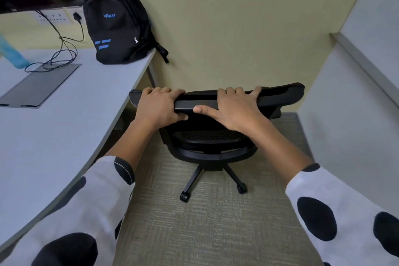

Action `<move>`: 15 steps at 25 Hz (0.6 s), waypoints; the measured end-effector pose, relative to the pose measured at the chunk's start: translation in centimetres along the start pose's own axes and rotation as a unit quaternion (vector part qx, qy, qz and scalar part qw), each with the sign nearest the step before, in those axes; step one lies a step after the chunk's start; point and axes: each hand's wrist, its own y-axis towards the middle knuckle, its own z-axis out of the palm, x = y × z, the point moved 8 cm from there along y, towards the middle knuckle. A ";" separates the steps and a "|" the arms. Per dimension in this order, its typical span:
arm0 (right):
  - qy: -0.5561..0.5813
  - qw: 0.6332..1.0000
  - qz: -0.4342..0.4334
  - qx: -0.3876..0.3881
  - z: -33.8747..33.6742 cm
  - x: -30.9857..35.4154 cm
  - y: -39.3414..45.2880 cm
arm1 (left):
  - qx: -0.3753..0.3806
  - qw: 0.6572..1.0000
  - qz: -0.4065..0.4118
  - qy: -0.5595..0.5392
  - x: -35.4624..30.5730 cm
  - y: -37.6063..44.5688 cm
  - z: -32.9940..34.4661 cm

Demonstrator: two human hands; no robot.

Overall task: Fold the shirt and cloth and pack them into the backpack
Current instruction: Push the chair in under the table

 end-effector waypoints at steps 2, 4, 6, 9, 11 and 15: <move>-0.024 0.997 -0.071 0.002 -0.2 -0.4 -1.2 | 0.003 1.000 0.002 0.000 -0.7 -1.3 -0.3; 0.011 0.988 -0.148 0.036 0.0 -1.8 -2.7 | 0.007 1.000 0.006 0.002 -1.4 -2.6 -0.6; 0.054 0.984 -0.164 0.054 0.2 -4.0 -4.0 | 0.004 1.000 0.008 0.001 -2.4 -3.8 -0.9; 0.030 0.991 -0.125 0.026 0.4 -6.2 -5.5 | 0.002 1.000 0.008 0.002 -4.0 -5.7 -1.1; 0.002 0.993 -0.120 0.025 1.0 -6.3 -6.7 | 0.006 1.000 0.002 -0.003 -4.9 -6.9 -1.3; 0.006 0.994 -0.108 -0.012 0.5 -7.2 -9.4 | 0.017 1.000 -0.025 -0.008 -6.8 -9.4 -1.6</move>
